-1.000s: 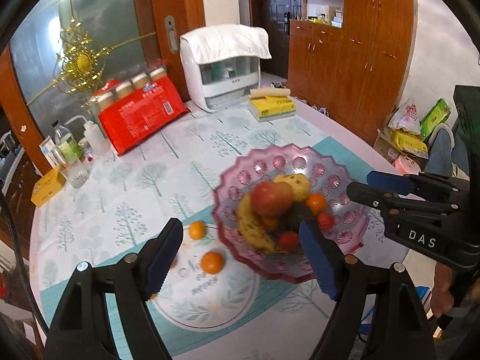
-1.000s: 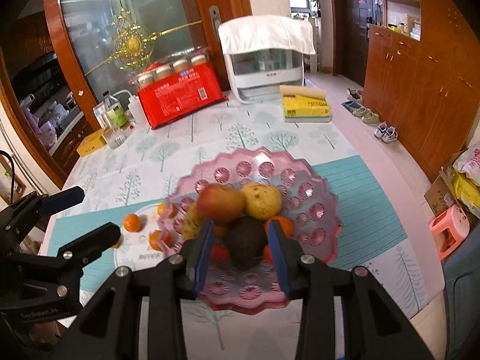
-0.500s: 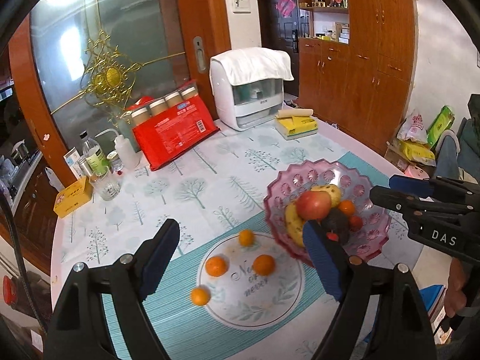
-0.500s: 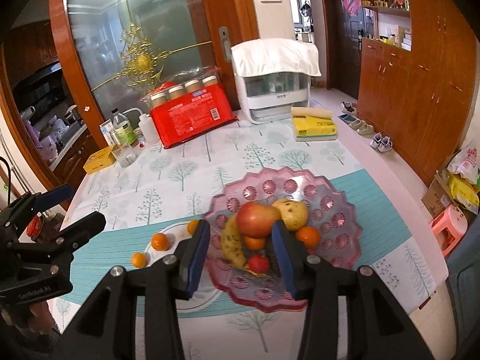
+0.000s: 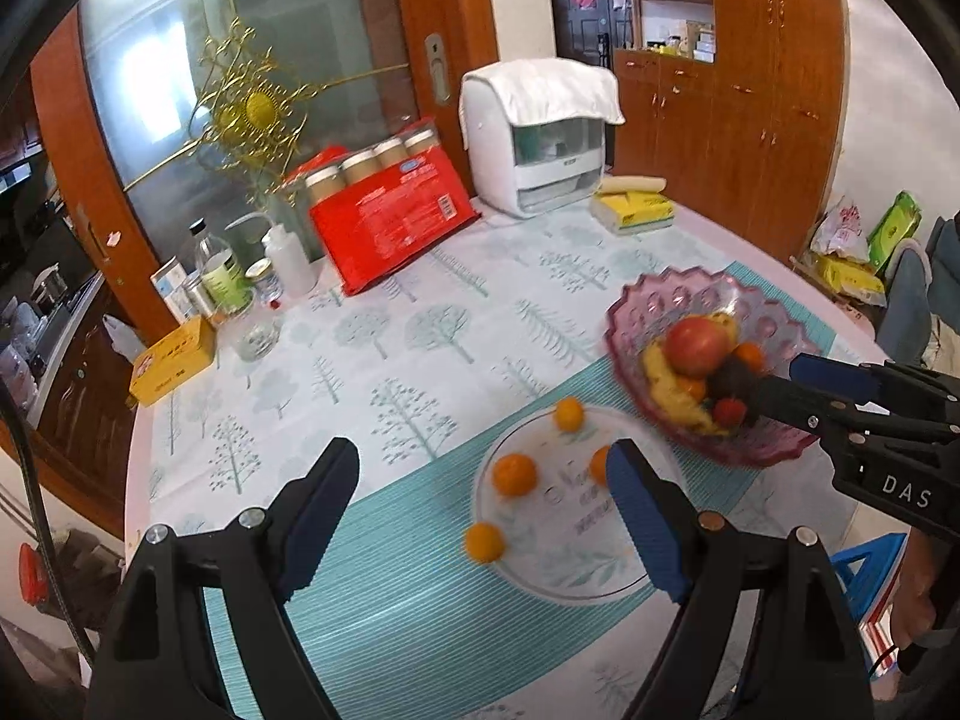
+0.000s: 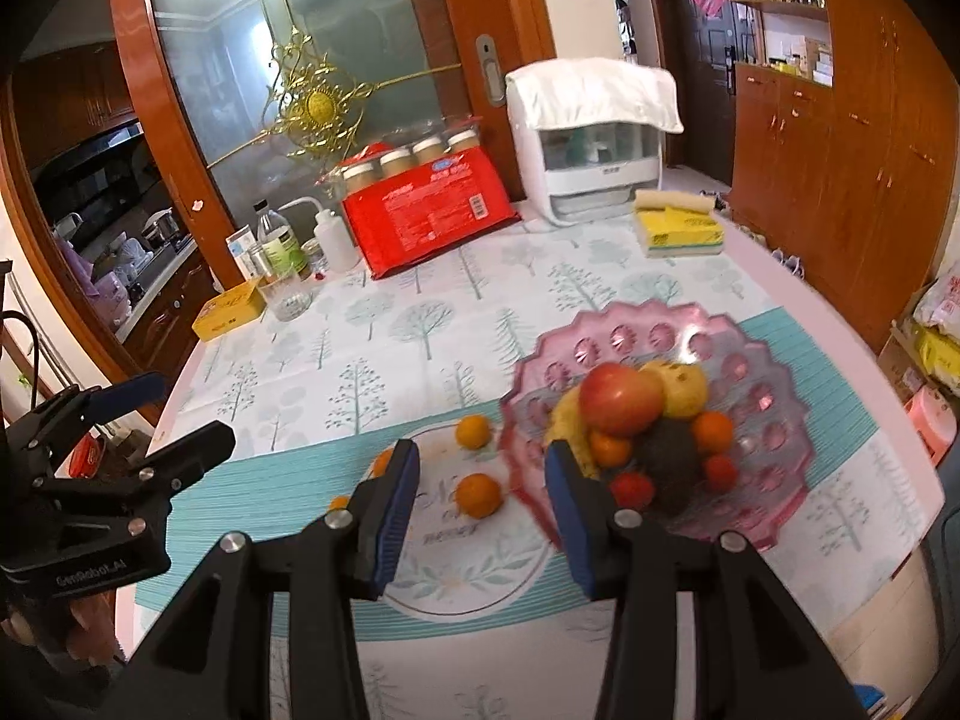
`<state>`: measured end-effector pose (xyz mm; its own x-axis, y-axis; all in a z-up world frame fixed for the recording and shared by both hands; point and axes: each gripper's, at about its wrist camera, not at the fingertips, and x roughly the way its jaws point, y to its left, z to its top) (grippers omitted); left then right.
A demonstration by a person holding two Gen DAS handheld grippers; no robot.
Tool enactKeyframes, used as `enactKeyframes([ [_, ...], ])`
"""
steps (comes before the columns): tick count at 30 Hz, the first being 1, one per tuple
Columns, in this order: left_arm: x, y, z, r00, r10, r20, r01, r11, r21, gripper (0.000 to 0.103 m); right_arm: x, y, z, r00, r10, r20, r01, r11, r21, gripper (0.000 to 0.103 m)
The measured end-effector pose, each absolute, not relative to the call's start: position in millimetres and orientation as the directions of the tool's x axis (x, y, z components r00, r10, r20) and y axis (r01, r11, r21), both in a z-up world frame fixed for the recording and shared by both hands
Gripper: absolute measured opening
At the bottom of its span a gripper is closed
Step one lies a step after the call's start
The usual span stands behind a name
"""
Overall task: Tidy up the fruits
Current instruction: 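Withdraw both grippers from the bowl and move them toward the oranges on the plate, then grasp an orange with the left gripper while the right gripper grasps another orange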
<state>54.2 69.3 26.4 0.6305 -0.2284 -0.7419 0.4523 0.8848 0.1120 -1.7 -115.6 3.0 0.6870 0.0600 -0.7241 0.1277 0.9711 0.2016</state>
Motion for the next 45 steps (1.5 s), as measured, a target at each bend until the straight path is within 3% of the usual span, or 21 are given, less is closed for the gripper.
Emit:
enactKeyframes([
  [12,71.0,98.1,7.3,0.602,-0.219,-0.768,0.445,0.890,0.096,0.083,9.8,-84.3,-23.9,0.649,0.076,-0.757,0.135,0.968,0.213,0.044],
  [20,102.5,92.2,-4.9,0.637,-0.154,-0.756,0.449,0.870,0.202,0.083,12.8,-82.6,-43.8,0.611,0.059,-0.790,0.173,0.963,0.205,0.044],
  [31,138.6,95.8,-95.1,0.380,-0.189,-0.905,0.455,0.891,0.005,0.083,26.9,-74.4,-103.9,0.516,0.092,-0.852,0.189,0.957,0.218,0.044],
  [43,145.0,85.1,-151.7,0.273,-0.244,-0.931,0.416,0.902,-0.114,0.083,59.3,-80.0,-162.3,0.481,0.106,-0.870,0.255,0.933,0.254,0.044],
  [45,144.0,81.6,-156.1,0.262,-0.242,-0.934,0.421,0.900,-0.115,0.075,64.4,-79.7,-166.1,0.473,0.085,-0.877,0.257,0.939,0.230,0.044],
])
